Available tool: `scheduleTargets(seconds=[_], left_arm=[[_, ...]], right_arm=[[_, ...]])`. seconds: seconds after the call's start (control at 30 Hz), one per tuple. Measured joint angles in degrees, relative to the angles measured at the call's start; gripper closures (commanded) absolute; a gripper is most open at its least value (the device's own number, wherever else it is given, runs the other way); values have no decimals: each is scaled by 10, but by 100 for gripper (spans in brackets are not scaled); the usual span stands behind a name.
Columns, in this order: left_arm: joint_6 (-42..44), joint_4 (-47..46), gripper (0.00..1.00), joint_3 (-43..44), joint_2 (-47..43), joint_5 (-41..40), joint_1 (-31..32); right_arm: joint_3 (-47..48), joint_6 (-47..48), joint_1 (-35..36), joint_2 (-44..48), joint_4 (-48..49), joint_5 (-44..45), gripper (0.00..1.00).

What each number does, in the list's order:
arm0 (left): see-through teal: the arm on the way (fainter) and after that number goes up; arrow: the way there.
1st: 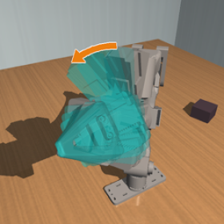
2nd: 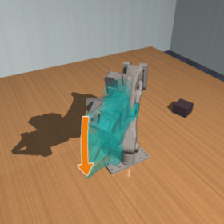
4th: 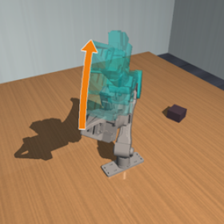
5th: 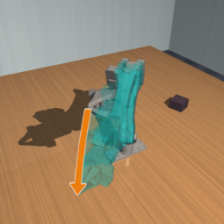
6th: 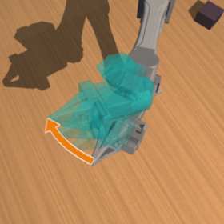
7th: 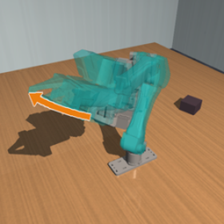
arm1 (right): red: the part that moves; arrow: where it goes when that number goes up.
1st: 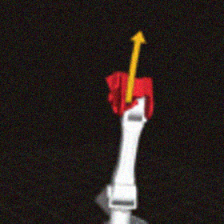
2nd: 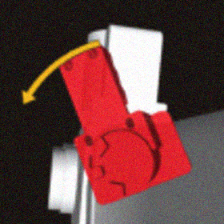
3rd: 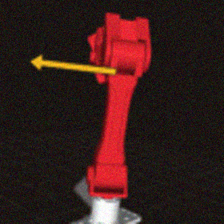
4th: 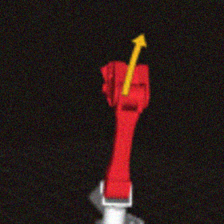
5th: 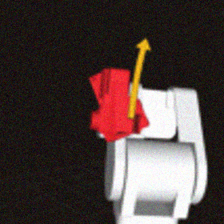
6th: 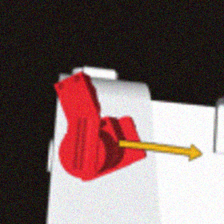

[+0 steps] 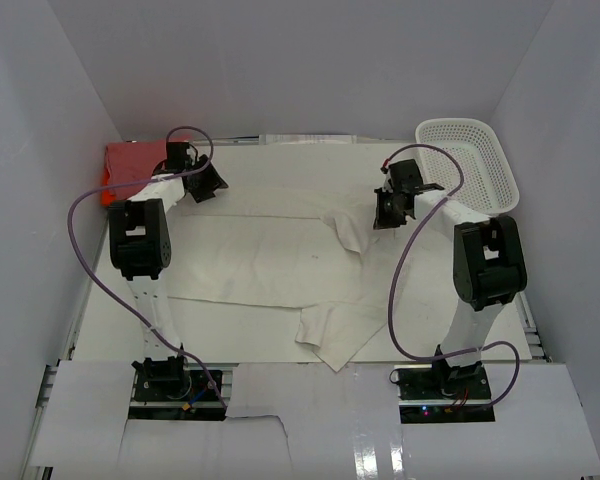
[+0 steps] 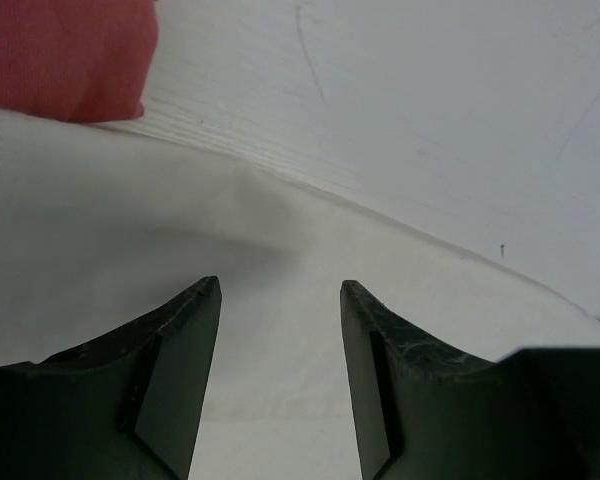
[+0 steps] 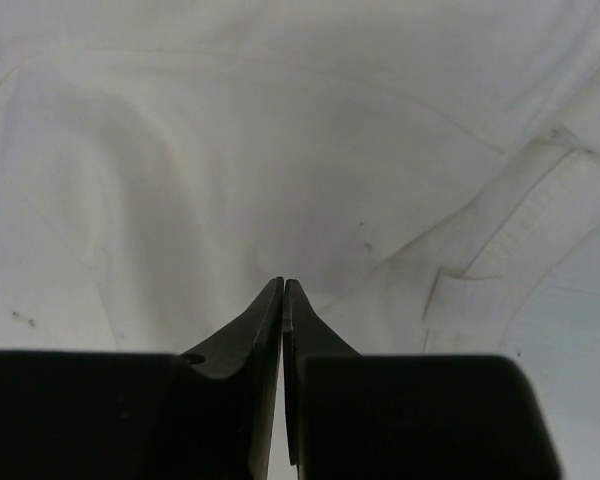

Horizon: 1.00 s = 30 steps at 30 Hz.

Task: Fold and stack the t-shirts
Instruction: Fold the flattened tshirt in 1/3 of the way

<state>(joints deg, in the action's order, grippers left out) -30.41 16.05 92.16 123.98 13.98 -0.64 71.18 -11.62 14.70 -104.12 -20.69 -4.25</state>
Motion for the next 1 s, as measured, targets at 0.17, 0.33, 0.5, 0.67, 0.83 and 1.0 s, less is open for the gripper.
scheduleTargets(seconds=[0.17,0.33,0.5,0.67,0.83,1.0], left_arm=[[4,-3,38,-13,5,-7,-3],[12,-9,39,-18,5,-16,-3],[19,-19,39,-30,2,-31,-3],[19,-36,39,-64,-19,-42,-2],[19,-36,39,-97,-43,-67,17],[20,-35,39,-111,-55,-102,44]], right_arm=[[10,-2,0,-38,9,0,92],[11,-3,0,-63,13,4,92],[14,-9,0,-64,13,23,92],[16,-12,-7,-64,12,40,92],[37,1,-26,-74,-7,59,92],[59,12,-34,-88,-22,68,92]])
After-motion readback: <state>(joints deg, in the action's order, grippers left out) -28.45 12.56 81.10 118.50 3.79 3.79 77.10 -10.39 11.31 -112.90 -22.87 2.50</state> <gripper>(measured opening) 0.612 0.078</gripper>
